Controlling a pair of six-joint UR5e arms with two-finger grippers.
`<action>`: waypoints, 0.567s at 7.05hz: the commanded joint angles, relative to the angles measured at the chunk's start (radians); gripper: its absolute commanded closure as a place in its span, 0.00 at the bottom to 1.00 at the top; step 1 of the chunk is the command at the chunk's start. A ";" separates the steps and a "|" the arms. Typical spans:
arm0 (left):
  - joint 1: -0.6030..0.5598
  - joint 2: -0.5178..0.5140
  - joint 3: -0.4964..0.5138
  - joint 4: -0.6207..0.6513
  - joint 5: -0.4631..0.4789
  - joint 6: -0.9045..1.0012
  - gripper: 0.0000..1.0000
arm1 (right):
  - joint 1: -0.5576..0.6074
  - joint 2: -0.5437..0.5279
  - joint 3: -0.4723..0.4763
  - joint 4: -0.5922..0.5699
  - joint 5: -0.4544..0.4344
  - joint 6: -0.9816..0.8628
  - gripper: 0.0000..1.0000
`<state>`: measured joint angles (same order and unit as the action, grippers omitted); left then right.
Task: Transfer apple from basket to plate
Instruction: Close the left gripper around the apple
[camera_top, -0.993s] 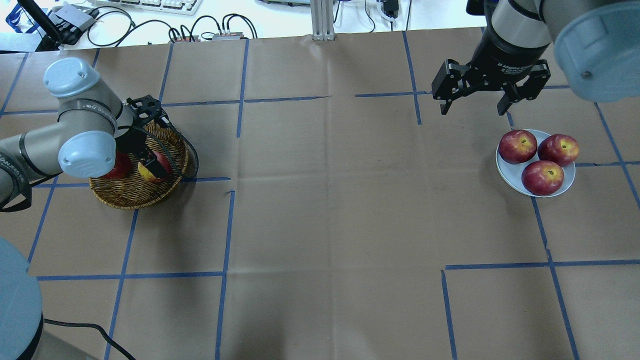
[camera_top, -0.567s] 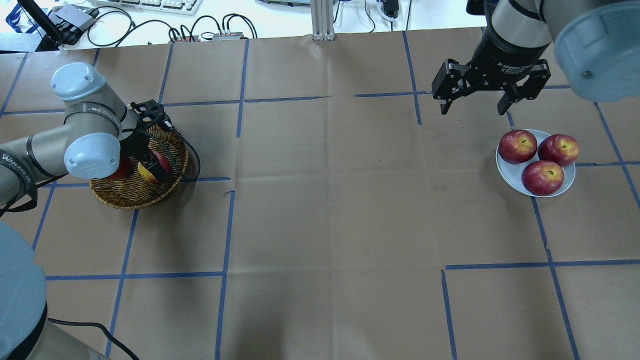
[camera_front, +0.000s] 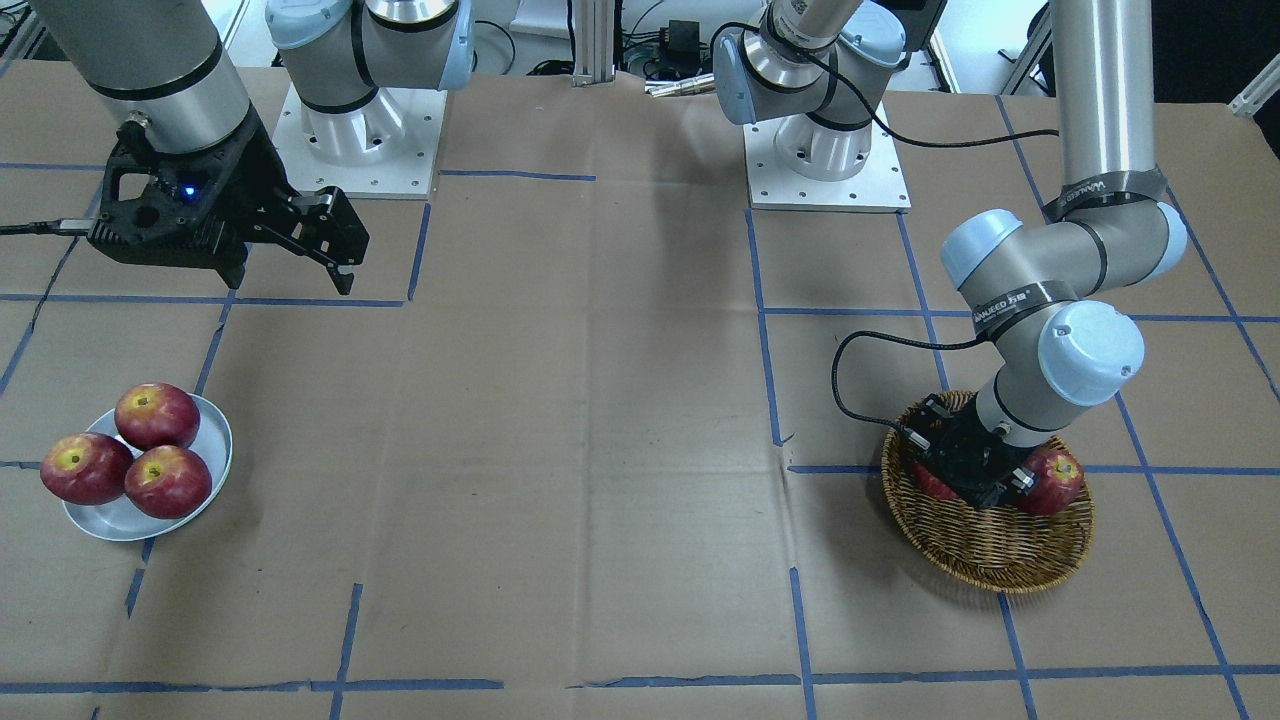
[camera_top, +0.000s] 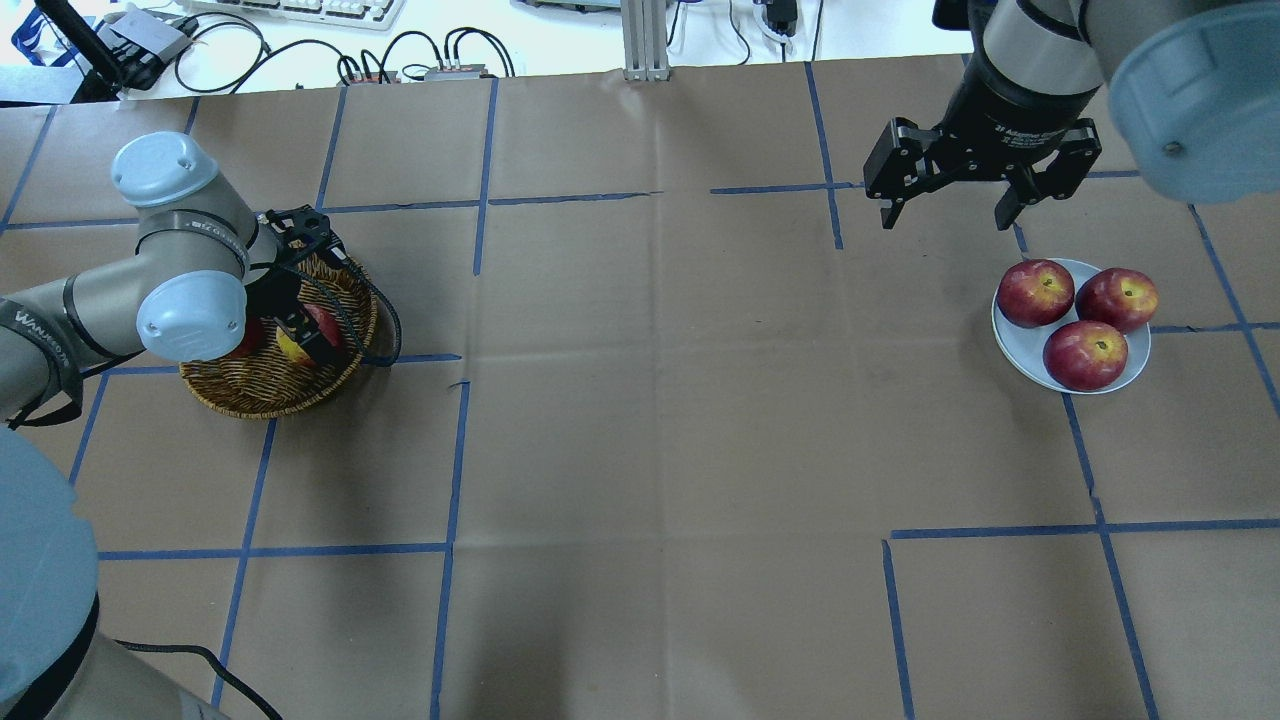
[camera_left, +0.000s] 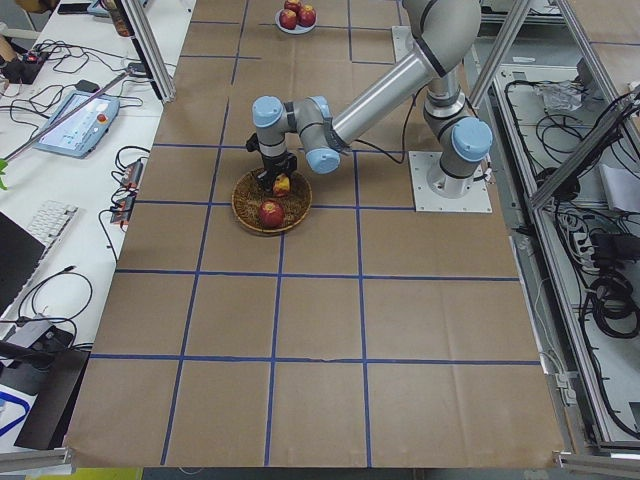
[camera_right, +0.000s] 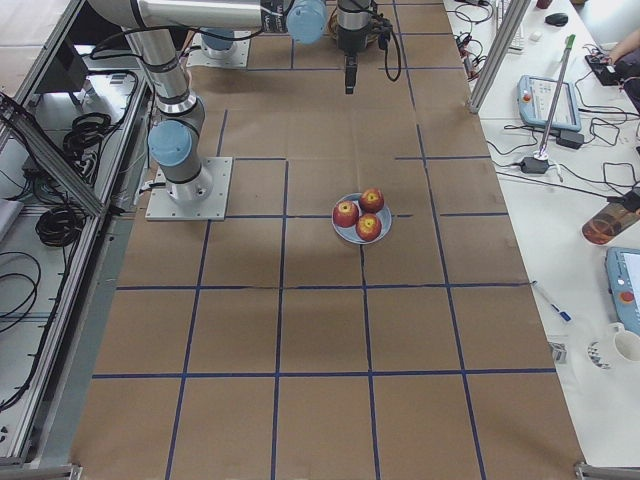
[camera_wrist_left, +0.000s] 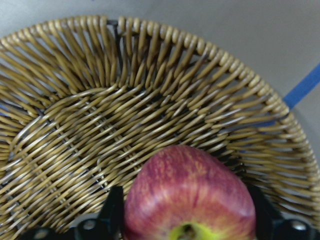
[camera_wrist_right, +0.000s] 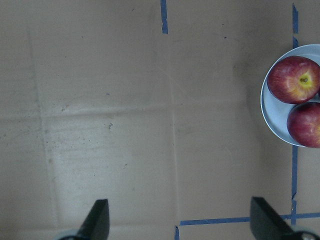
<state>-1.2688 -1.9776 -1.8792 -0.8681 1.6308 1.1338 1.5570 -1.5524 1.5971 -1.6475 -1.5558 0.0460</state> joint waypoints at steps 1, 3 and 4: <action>-0.007 0.035 0.018 -0.012 0.010 -0.017 0.61 | 0.000 0.000 0.001 0.000 -0.001 0.000 0.00; -0.055 0.123 0.026 -0.041 -0.003 -0.215 0.62 | 0.000 0.000 0.001 0.000 -0.001 0.000 0.00; -0.155 0.146 0.041 -0.066 -0.002 -0.380 0.62 | 0.000 0.000 0.001 0.000 -0.001 0.000 0.00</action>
<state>-1.3367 -1.8688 -1.8520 -0.9064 1.6317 0.9296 1.5570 -1.5524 1.5983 -1.6475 -1.5569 0.0460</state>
